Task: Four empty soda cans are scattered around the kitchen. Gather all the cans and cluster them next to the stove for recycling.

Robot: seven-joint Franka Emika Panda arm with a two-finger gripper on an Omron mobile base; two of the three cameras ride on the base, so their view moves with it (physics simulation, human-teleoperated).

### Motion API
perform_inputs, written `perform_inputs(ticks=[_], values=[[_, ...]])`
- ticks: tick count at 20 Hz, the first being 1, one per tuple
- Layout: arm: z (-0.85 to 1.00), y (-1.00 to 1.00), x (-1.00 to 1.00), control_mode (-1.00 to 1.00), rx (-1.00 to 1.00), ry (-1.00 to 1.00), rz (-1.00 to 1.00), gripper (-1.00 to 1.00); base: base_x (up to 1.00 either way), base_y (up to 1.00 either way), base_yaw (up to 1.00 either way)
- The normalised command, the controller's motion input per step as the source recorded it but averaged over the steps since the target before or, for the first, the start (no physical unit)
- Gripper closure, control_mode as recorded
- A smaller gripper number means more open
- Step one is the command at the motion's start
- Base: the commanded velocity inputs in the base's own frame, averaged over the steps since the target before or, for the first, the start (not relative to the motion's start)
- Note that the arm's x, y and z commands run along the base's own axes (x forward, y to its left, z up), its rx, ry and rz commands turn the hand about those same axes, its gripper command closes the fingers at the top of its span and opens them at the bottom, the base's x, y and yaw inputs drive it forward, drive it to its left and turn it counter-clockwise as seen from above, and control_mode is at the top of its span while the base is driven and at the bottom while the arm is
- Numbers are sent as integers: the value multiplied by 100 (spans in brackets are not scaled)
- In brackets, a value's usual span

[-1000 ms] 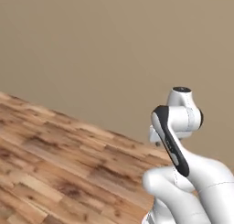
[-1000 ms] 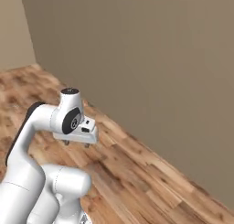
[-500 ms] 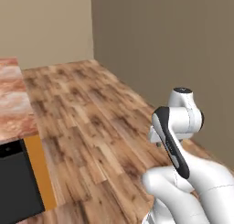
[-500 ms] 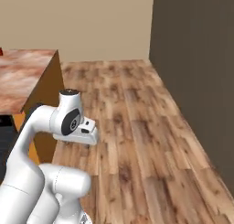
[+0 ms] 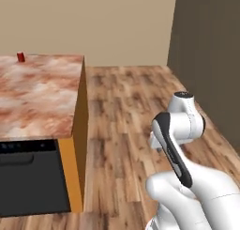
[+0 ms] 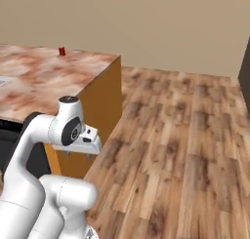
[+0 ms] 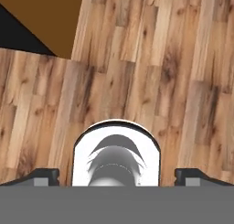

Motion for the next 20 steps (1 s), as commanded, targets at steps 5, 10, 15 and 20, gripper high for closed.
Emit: perform_inputs(ticks=[5,10,15,20], values=[[0,0,0,100,0,0,0,-100,100,-97,29],[0,0,0,100,0,0,0,-100,100,-93,13],[0,0,0,100,0,0,0,-100,100,-97,1],[0,0,0,100,0,0,0,-100,100,-85,0]])
